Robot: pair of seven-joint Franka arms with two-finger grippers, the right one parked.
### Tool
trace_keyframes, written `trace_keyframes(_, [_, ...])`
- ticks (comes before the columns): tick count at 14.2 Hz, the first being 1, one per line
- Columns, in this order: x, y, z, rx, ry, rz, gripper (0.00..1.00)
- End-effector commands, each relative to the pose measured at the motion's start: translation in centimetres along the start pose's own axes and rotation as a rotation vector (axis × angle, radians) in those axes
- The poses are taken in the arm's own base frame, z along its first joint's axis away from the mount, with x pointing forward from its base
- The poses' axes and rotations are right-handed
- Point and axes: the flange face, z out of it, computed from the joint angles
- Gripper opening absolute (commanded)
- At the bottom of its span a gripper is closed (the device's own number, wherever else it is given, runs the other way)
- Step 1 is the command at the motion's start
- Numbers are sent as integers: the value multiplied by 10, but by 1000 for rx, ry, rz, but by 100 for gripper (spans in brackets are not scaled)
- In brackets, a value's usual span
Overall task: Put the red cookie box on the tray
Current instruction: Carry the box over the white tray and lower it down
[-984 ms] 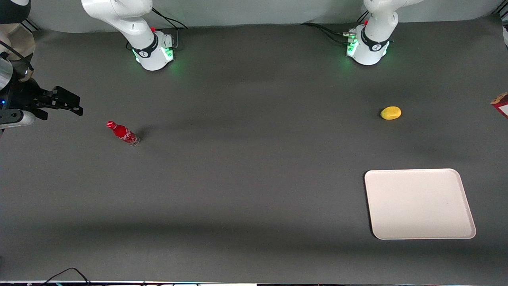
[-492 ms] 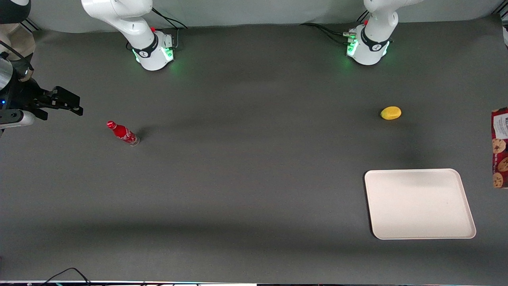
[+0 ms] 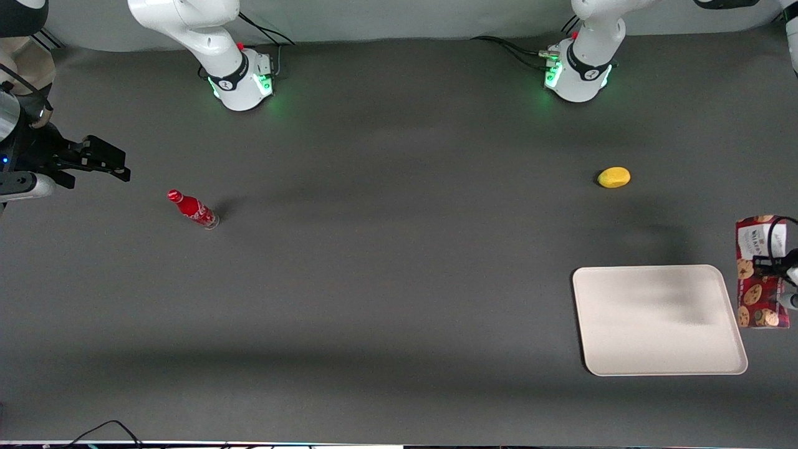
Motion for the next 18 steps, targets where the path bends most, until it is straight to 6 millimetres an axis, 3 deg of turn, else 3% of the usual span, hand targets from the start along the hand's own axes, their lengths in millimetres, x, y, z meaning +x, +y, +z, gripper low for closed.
trace_keyframes(1, [16, 1, 18, 8, 80, -112, 0])
trace_keyframes(9, [37, 2, 90, -10, 177, -142, 0])
trace_keyframes(12, [38, 3, 112, -12, 178, -146, 0])
trace_keyframes(14, [40, 4, 114, -22, 188, -155, 4])
trace_keyframes(15, [40, 4, 112, -19, 190, -148, 92])
trace_keyframes(16, [42, 7, 111, -21, 192, -161, 100])
trace_keyframes(18, [42, 6, 100, -20, 192, -153, 100])
